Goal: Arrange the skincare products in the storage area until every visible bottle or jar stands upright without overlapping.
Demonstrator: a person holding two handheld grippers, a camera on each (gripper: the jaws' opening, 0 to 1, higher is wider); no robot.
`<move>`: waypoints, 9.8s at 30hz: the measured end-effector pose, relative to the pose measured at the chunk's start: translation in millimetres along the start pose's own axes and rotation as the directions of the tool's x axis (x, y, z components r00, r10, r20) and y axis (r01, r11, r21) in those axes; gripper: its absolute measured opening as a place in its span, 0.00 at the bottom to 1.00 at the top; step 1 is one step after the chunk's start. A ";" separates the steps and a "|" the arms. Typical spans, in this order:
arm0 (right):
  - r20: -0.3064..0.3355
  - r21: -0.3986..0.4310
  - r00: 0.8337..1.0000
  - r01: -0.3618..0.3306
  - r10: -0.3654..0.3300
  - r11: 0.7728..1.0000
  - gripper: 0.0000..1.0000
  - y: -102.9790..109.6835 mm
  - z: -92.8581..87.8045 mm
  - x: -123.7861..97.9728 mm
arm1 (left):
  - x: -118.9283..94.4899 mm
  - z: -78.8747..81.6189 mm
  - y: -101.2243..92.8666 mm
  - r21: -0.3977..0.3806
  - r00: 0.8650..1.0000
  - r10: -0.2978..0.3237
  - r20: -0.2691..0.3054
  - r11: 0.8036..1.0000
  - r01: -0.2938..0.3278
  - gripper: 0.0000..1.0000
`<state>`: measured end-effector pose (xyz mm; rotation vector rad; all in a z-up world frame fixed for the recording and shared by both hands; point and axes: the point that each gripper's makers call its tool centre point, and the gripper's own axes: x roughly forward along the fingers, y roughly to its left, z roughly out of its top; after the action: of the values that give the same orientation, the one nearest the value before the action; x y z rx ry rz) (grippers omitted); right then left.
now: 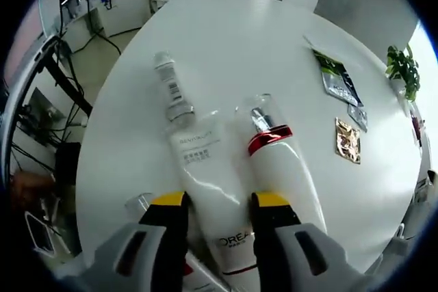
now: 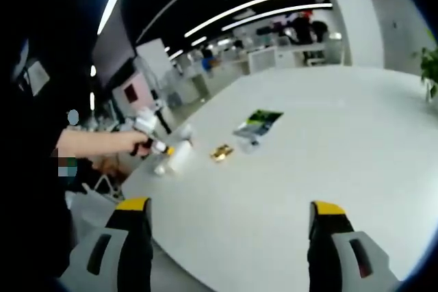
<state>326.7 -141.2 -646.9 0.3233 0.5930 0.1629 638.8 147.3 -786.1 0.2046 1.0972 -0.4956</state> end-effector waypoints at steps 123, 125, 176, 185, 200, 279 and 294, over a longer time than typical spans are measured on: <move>0.111 0.037 0.968 -0.228 0.223 0.973 0.99 83.7 34.9 27.0 | -196.8 38.2 -155.1 0.401 0.780 -0.331 0.531 0.909 0.113 0.25; 0.107 0.031 0.968 -0.231 0.227 0.972 0.99 86.6 34.7 27.5 | -200.7 38.0 -161.0 0.409 0.772 -0.347 0.533 0.904 0.124 0.25; 0.195 -0.059 0.895 -0.397 0.401 0.916 0.82 167.5 109.8 25.3 | -261.1 -4.9 -257.1 0.662 0.702 -0.534 0.471 0.740 0.119 0.25; 0.200 -0.039 0.900 -0.388 0.388 0.921 0.62 169.7 117.7 35.7 | -260.1 -10.4 -264.1 0.677 0.704 -0.547 0.453 0.725 0.127 0.25; 0.186 -0.011 0.920 -0.348 0.344 0.937 0.43 162.6 115.9 44.3 | -253.6 -14.7 -266.3 0.683 0.720 -0.538 0.438 0.720 0.123 0.25; -0.033 -0.500 0.778 -0.556 0.627 0.664 0.05 203.8 121.7 -8.2 | -298.0 -36.0 -295.4 0.764 0.364 -0.930 0.043 0.266 0.588 0.36; -0.047 -0.544 0.761 -0.562 0.647 0.623 0.05 201.3 112.9 -20.0 | -300.2 -48.5 -309.0 0.774 0.372 -0.927 0.033 0.259 0.578 0.23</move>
<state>363.2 14.2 -479.0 -0.0244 0.2356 0.9491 343.2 -18.5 -515.8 0.0924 0.3448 -1.8285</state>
